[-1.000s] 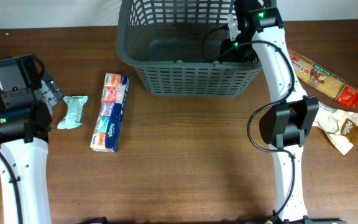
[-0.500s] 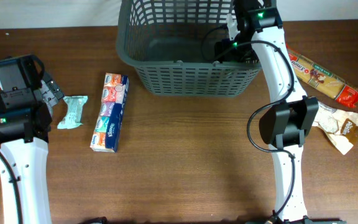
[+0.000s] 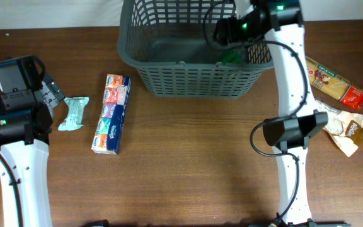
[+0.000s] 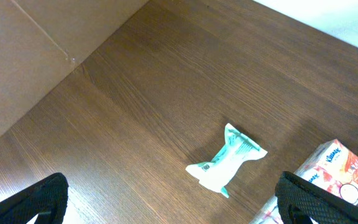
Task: Pack container
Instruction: 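Lower the jar into the basket and open the right gripper, then move the right gripper right onto the brown Pantree snack bag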
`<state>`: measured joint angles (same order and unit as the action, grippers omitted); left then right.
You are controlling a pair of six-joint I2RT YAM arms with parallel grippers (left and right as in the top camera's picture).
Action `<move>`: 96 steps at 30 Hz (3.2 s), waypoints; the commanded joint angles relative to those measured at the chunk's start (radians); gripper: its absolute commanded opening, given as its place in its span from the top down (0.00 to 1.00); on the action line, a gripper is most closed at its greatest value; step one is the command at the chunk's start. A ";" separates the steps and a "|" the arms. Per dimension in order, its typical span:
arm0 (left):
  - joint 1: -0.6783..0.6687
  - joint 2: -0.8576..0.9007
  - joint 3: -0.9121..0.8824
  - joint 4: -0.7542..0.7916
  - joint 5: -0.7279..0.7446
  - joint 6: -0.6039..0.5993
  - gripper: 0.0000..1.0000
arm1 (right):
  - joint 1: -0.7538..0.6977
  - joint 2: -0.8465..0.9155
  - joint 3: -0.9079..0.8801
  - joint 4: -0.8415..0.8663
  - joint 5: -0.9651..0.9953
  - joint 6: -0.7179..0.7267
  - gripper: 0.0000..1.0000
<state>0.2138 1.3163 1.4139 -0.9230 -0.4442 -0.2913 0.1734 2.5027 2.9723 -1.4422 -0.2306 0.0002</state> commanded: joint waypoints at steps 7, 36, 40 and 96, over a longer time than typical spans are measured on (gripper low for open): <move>0.005 -0.007 0.014 0.002 0.007 0.002 0.00 | -0.073 -0.280 0.169 -0.090 0.190 0.021 0.01; 0.005 -0.007 0.014 0.002 0.007 0.002 0.00 | -0.718 -0.443 -0.602 -0.233 0.258 0.771 0.01; 0.005 -0.006 0.014 0.002 0.007 0.002 0.00 | -0.782 -0.443 -0.648 -0.257 0.224 0.710 0.01; 0.005 -0.007 0.014 0.002 0.007 0.002 0.00 | -0.668 -0.431 -1.353 0.372 0.321 1.553 0.01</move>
<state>0.2138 1.3163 1.4139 -0.9230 -0.4438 -0.2913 -0.5007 2.0789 1.6230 -1.0702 0.0814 1.5021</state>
